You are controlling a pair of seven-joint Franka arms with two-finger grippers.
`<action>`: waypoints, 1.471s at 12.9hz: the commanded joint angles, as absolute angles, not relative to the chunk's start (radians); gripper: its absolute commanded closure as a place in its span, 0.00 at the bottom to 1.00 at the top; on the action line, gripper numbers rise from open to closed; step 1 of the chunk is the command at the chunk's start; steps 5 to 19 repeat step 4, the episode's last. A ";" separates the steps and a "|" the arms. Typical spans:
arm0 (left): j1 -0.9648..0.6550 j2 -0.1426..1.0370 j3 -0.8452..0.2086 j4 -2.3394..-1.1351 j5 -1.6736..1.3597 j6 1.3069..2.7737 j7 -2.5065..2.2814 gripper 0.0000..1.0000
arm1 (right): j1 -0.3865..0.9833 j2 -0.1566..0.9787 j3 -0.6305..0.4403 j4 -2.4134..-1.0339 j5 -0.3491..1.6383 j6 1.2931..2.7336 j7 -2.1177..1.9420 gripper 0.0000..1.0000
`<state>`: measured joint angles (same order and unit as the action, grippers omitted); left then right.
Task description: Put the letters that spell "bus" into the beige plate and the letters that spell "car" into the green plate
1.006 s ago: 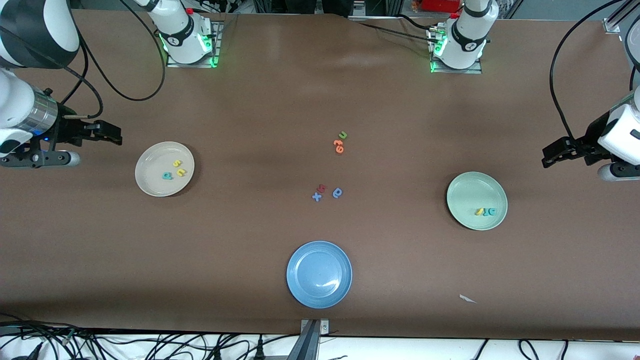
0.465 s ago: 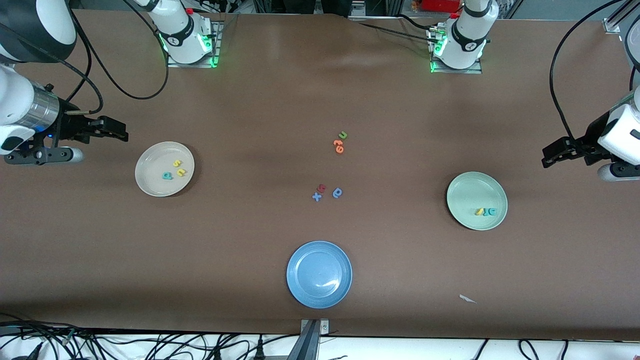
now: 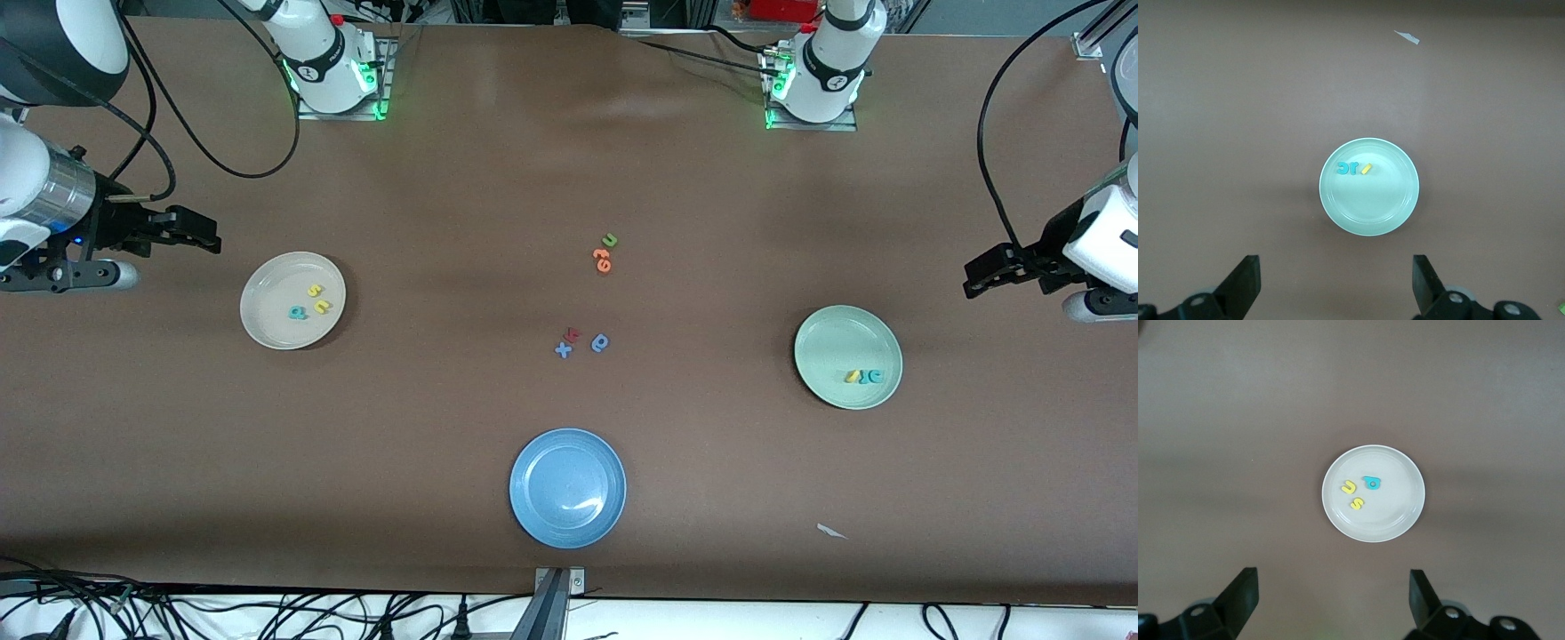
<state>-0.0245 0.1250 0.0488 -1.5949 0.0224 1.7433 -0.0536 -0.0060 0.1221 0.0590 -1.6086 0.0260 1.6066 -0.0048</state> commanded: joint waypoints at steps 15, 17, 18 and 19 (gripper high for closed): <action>-0.025 0.120 0.049 -1.598 0.000 1.750 -0.048 0.00 | -0.002 0.137 0.049 -1.568 0.008 1.582 -0.018 0.00; -0.025 0.120 0.049 -1.598 0.000 1.750 -0.048 0.00 | -0.002 0.137 0.049 -1.568 0.008 1.582 -0.018 0.00; -0.025 0.120 0.049 -1.598 0.000 1.750 -0.048 0.00 | -0.002 0.137 0.049 -1.568 0.008 1.582 -0.018 0.00; -0.025 0.120 0.049 -1.598 0.000 1.750 -0.048 0.00 | -0.002 0.137 0.049 -1.568 0.008 1.582 -0.018 0.00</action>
